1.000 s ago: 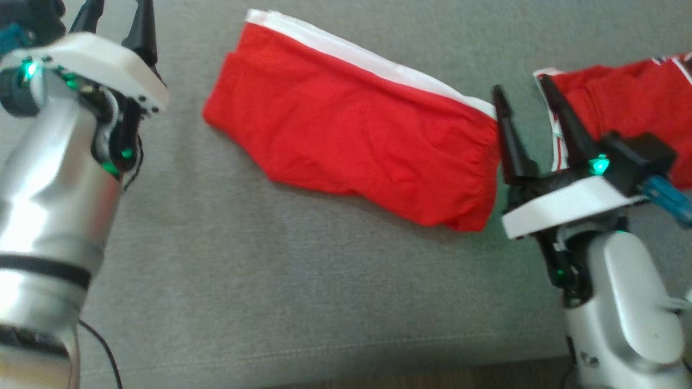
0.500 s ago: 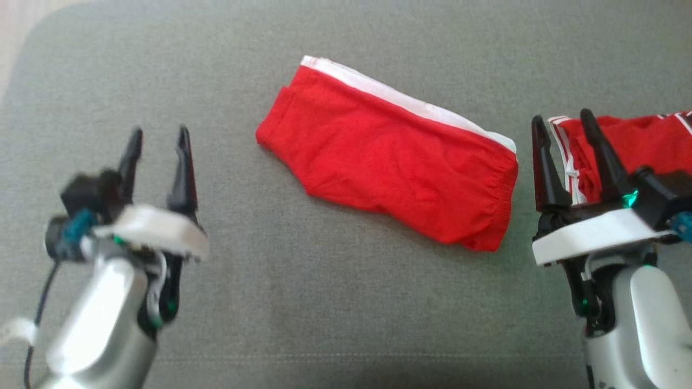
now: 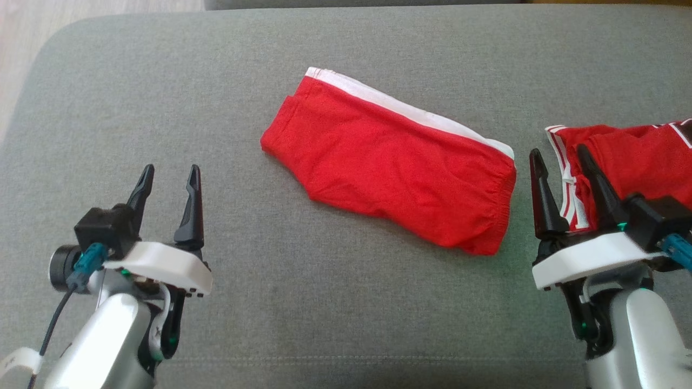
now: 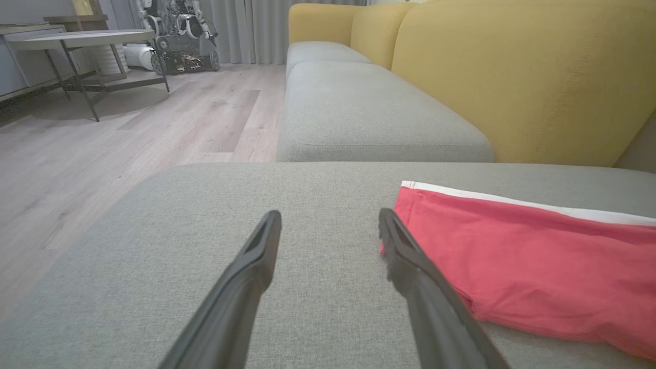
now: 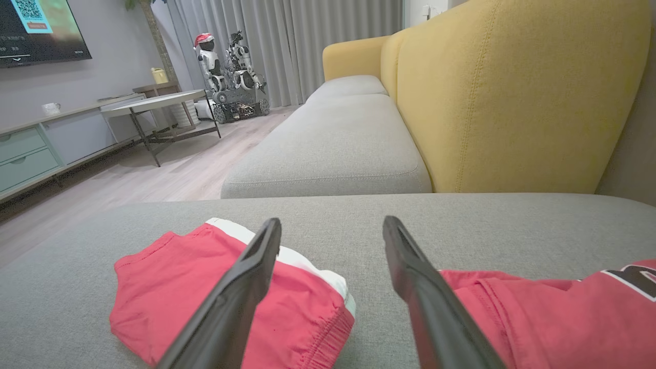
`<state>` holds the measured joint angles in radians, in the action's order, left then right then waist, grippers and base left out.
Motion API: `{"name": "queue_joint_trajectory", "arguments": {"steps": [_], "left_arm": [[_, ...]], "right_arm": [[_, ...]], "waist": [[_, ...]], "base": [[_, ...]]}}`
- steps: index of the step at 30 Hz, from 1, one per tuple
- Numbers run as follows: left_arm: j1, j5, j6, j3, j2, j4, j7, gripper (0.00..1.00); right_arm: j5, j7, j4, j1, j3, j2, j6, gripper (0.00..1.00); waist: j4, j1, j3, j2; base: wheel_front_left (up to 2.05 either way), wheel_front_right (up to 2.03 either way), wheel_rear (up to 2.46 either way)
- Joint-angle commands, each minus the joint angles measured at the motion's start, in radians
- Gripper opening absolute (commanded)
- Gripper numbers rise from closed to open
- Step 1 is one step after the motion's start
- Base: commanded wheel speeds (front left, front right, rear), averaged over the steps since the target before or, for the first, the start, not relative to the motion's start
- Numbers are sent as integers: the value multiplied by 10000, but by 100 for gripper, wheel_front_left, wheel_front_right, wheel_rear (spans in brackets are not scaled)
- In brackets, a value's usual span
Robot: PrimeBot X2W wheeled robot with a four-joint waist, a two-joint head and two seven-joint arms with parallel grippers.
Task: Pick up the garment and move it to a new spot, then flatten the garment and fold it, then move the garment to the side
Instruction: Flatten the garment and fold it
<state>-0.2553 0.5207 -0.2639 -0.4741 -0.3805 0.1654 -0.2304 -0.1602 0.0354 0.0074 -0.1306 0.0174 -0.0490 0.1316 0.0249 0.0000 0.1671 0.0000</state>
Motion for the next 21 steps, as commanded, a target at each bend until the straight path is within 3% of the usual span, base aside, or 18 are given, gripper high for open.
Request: {"name": "queue_joint_trajectory", "arguments": {"steps": [1, 13, 17, 21], "left_arm": [[-297, -62, -45, 393, -398, -337, -4, 100], [-393, 58, 37, 357, -473, -405, 94, 100], [-1186, 7, 411, 246, -369, -491, 62, 100], [-2641, 32, 1101, -68, 4, 56, 252, 100]], "right_arm": [[-75, -47, -316, -194, 202, -12, -9, 100], [-153, -93, -236, -324, 247, -12, -9, 100], [-164, -57, -355, -465, 252, -12, -9, 100], [-166, 31, -532, -659, 243, -12, -9, 100]], "waist": [[-15, 0, 19, 0], [21, 0, 99, 0], [48, 0, 411, 0], [-54, 0, 886, 0]], "base": [[0, 0, 0], [0, 0, 0], [0, 0, 0], [0, 0, 0]]}}
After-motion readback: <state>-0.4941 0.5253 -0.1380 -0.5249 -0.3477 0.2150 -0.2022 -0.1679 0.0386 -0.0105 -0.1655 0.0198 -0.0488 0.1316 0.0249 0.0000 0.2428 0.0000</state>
